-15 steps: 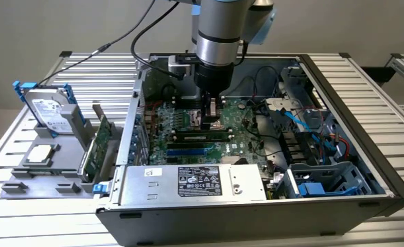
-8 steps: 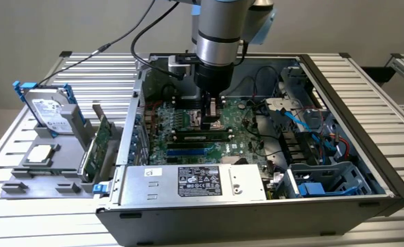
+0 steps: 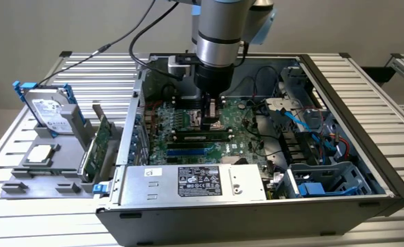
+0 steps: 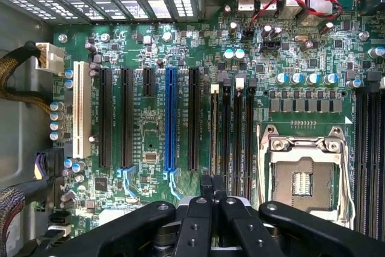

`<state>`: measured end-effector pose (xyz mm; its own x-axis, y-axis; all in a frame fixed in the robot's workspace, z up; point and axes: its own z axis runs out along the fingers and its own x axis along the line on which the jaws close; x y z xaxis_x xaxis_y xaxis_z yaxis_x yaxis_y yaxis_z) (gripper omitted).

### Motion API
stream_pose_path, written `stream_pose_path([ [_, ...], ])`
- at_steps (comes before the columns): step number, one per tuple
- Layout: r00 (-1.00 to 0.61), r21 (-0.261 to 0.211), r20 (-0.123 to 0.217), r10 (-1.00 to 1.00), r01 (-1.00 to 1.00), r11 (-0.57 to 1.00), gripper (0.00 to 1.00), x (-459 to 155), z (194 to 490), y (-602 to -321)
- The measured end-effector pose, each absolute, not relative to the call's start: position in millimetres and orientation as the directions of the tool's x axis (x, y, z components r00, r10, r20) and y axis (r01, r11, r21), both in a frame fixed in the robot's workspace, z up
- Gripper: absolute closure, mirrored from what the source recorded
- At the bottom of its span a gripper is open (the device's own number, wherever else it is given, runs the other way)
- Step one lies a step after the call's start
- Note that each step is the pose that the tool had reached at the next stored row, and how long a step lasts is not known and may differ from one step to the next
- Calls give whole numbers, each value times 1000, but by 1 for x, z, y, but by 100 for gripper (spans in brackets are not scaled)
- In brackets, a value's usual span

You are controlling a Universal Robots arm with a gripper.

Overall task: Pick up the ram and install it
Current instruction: 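Press down the ram until it locks into place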

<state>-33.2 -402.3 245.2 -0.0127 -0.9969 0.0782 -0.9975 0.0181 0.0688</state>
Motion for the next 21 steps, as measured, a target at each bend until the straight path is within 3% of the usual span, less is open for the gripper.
stream_pose_path([
  [21, -337, 69, 78, -938, -937, 343, 89, -33, 245, -402],
])
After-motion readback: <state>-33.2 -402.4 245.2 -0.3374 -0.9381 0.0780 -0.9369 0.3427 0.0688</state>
